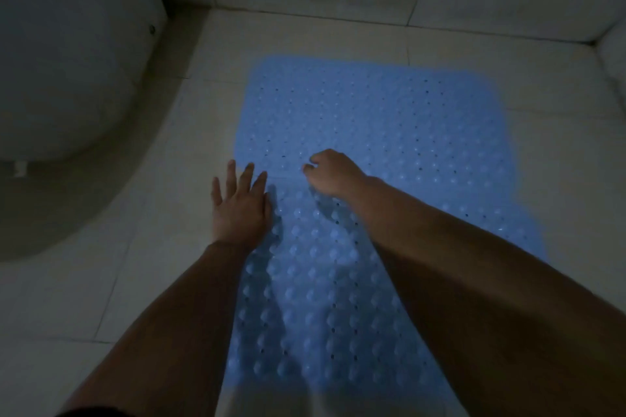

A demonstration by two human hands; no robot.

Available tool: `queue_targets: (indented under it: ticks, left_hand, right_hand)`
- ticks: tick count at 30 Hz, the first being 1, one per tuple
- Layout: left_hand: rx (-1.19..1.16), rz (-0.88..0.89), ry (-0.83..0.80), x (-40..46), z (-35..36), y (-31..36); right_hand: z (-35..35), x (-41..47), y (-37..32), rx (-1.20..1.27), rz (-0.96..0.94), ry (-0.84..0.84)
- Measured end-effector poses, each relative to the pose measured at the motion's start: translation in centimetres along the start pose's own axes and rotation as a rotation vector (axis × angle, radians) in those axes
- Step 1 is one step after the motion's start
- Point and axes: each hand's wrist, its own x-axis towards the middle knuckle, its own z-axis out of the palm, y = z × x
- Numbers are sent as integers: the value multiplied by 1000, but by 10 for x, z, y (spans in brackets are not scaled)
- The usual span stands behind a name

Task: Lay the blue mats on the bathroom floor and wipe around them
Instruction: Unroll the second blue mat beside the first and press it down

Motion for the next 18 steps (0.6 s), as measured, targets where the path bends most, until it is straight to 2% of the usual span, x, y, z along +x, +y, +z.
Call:
queue_targets:
  ticks: [5, 11, 16, 18]
  left_hand:
    - [-4, 103, -80, -2, 17, 47]
    - [-4, 224, -156, -3, 43, 106]
    - [7, 234, -286, -7, 73, 131]
    - [55, 220, -268, -13, 86, 133]
  right_hand:
    - [-11, -29, 51, 76, 18, 83]
    - [0, -50, 110, 21, 17, 177]
    - [9, -46, 139, 13, -67, 330]
    - [12, -37, 147, -27, -111, 361]
